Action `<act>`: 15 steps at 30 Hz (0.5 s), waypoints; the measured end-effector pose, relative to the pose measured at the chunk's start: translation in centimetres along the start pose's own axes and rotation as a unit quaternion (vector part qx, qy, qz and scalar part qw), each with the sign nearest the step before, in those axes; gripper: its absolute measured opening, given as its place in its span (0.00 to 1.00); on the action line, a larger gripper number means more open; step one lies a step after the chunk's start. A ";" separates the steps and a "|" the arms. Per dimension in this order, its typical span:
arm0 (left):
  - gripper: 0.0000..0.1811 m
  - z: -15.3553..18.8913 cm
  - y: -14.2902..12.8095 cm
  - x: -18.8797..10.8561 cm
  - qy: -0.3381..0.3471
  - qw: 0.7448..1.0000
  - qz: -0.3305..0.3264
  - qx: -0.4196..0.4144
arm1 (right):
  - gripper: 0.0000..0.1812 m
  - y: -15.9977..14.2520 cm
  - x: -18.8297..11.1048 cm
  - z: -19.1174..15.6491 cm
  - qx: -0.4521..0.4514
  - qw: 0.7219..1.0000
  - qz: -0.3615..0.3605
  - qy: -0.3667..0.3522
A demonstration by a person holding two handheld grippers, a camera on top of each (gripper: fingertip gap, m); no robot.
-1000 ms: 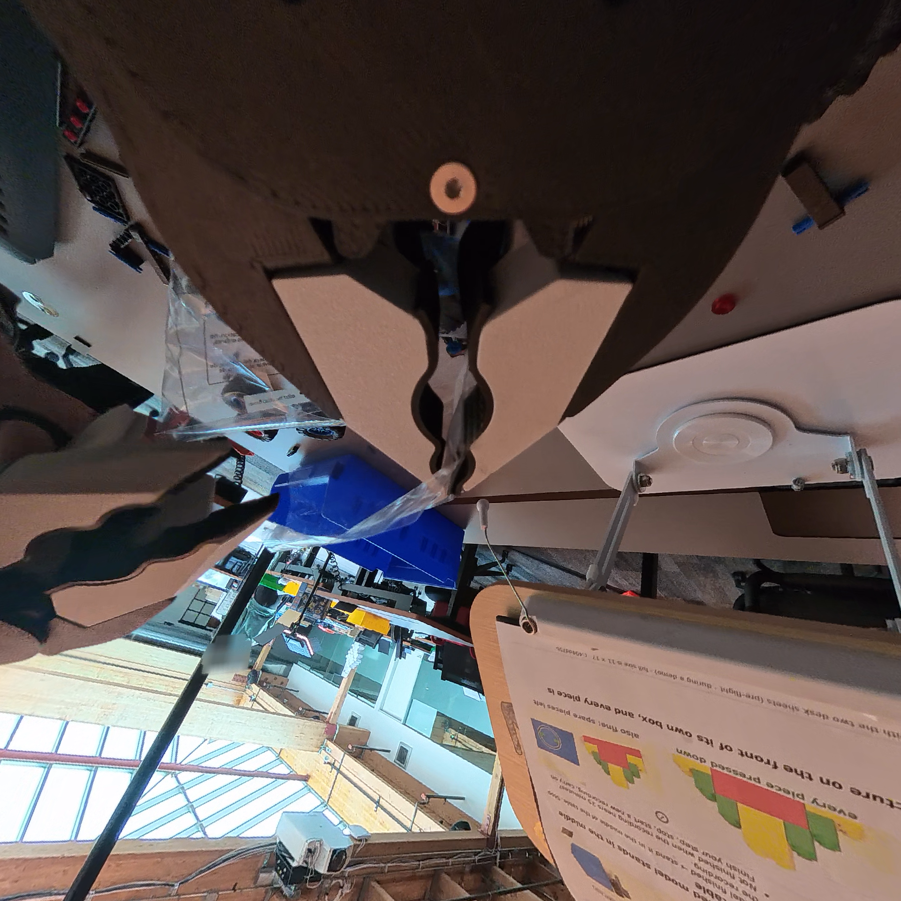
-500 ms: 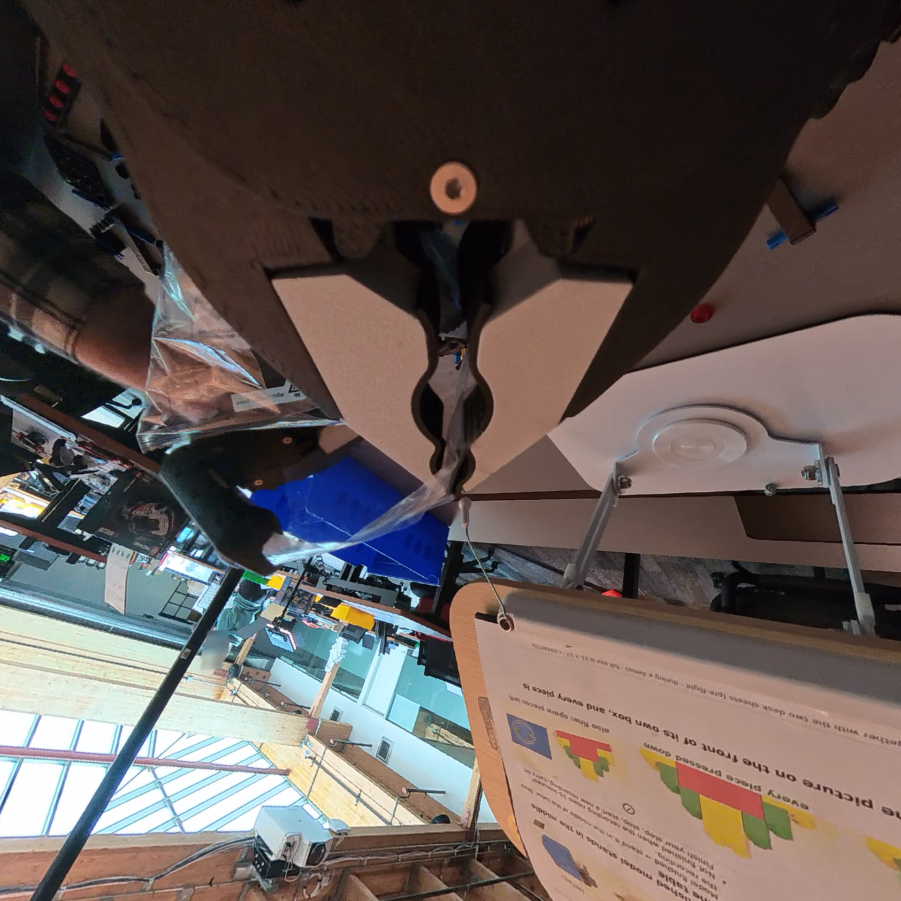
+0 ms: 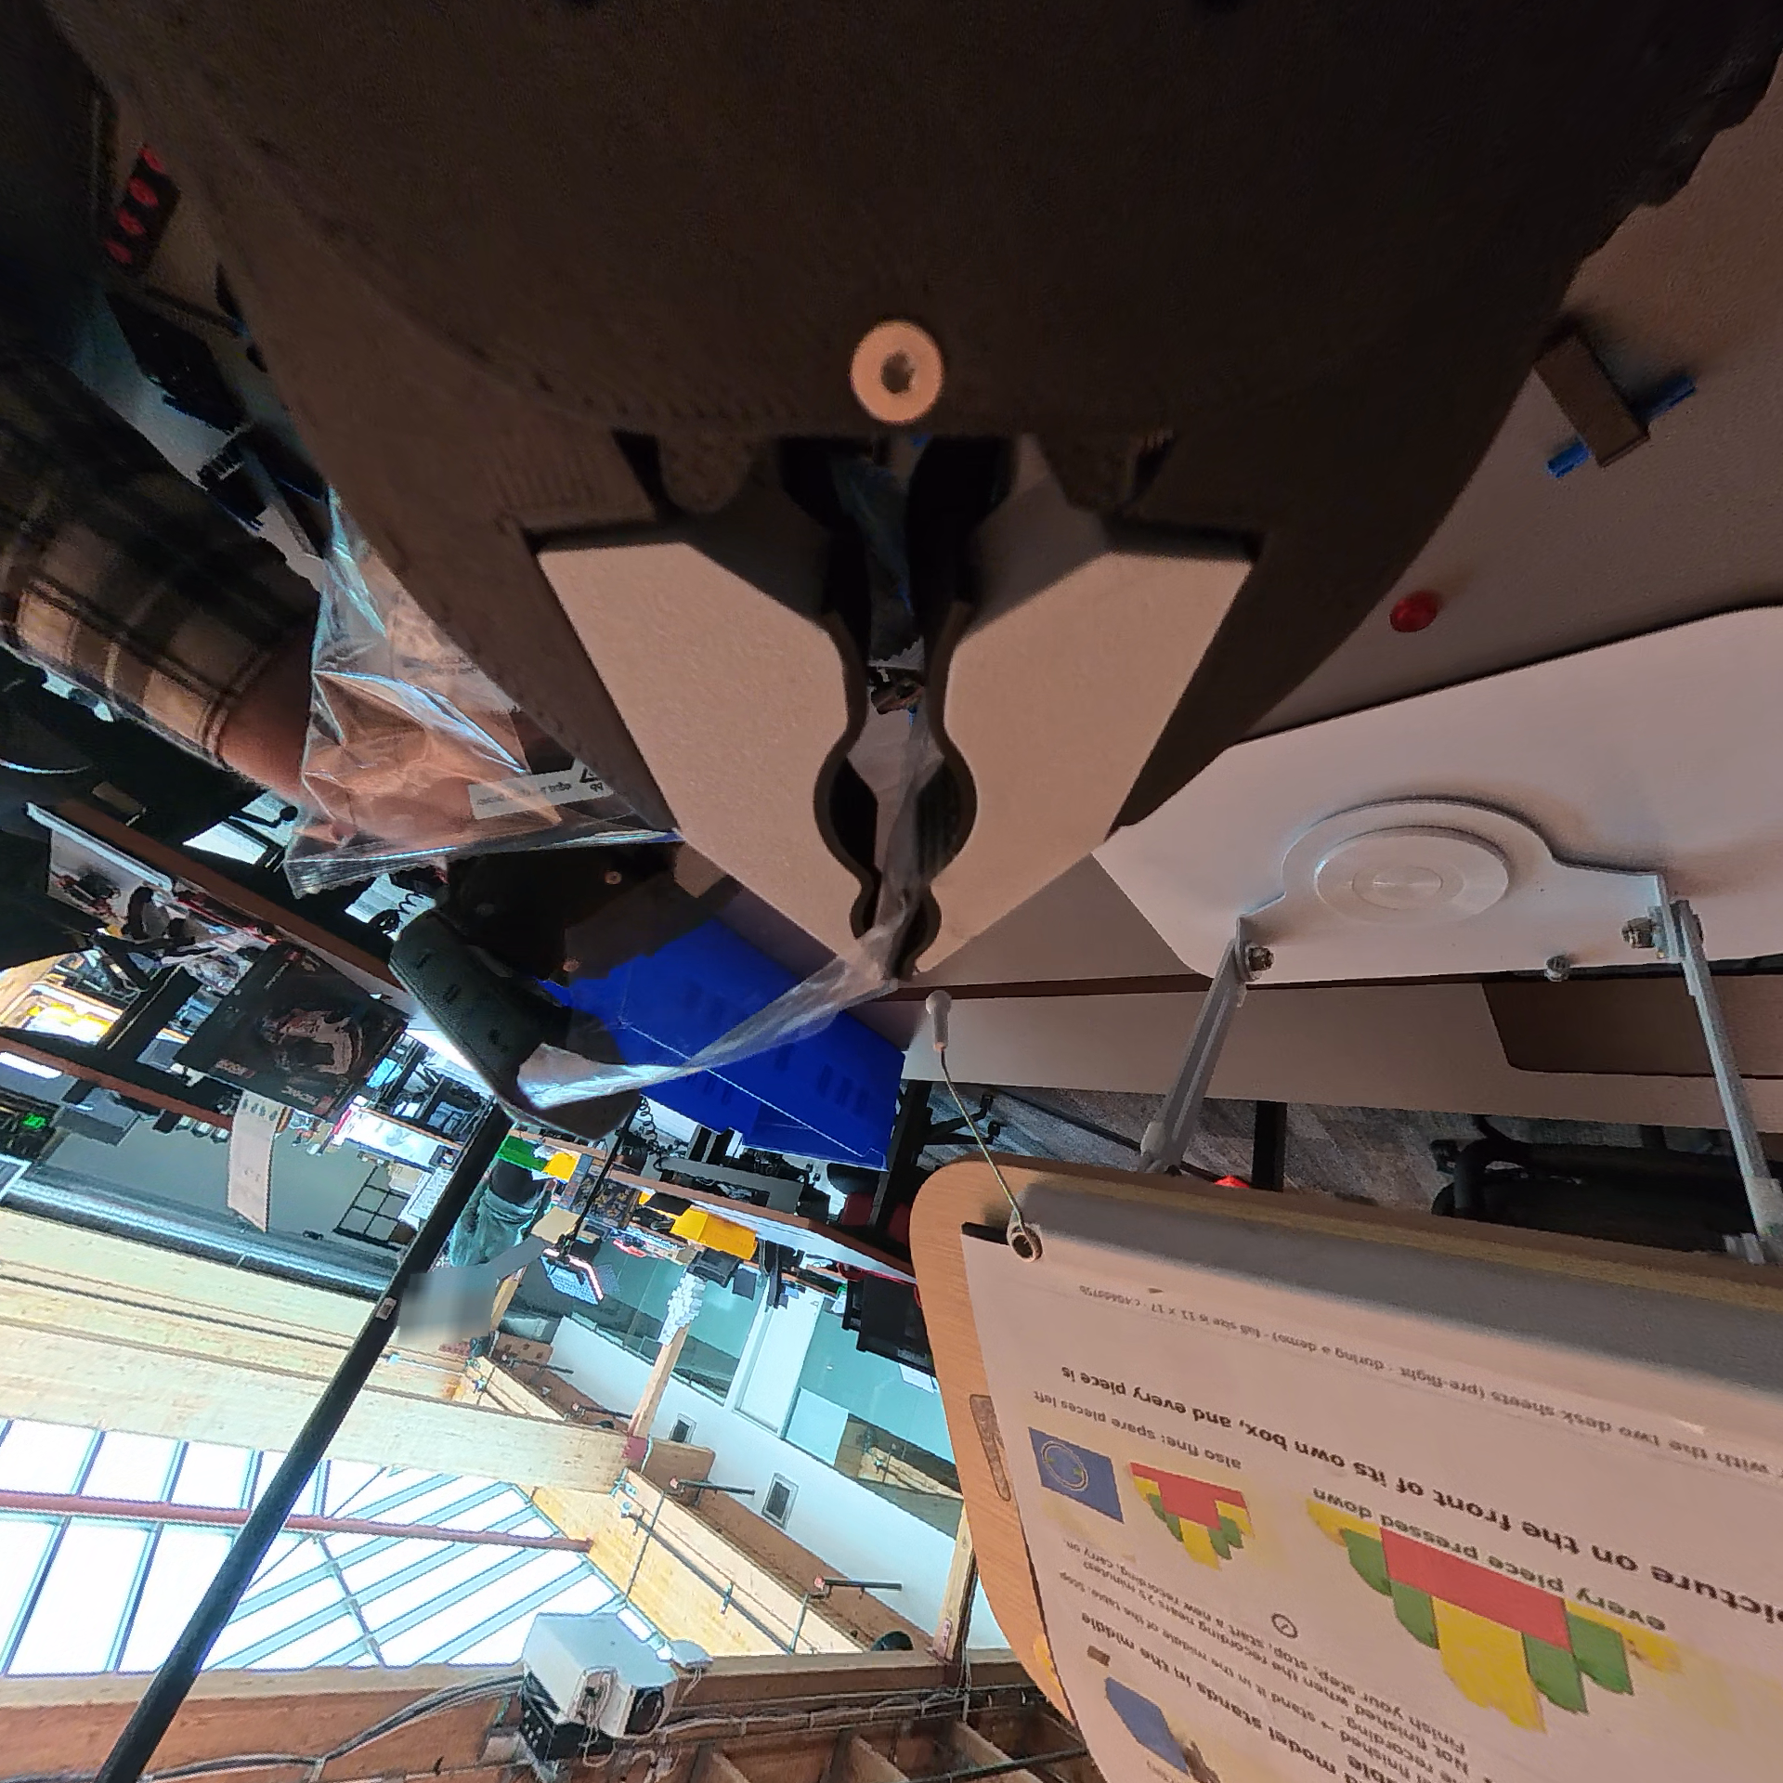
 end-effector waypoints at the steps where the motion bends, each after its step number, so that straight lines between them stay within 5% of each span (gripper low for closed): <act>1: 0.00 0.0 0.0 0.0 0.000 1.000 0.000 -0.001 | 0.12 0.1 0.3 0.1 -0.005 1.000 -0.006 -0.007; 11: 0.00 0.0 -0.1 0.0 -0.001 1.000 -0.003 0.000 | 0.01 -0.6 1.3 0.0 0.005 1.000 -0.018 0.018; 15: 0.00 0.0 -0.1 0.0 0.000 1.000 -0.002 0.000 | 0.01 0.5 -1.4 0.9 0.026 1.000 0.008 -0.013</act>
Point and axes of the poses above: each gripper's, where its closed fingertips meet, x out along the fingers, y out of its top, z = x × y across the jaws, the point moved 5 cm from there along -x, back along the fingers, and after that the axes turned 7 degrees about -y, right-handed, at the moved point
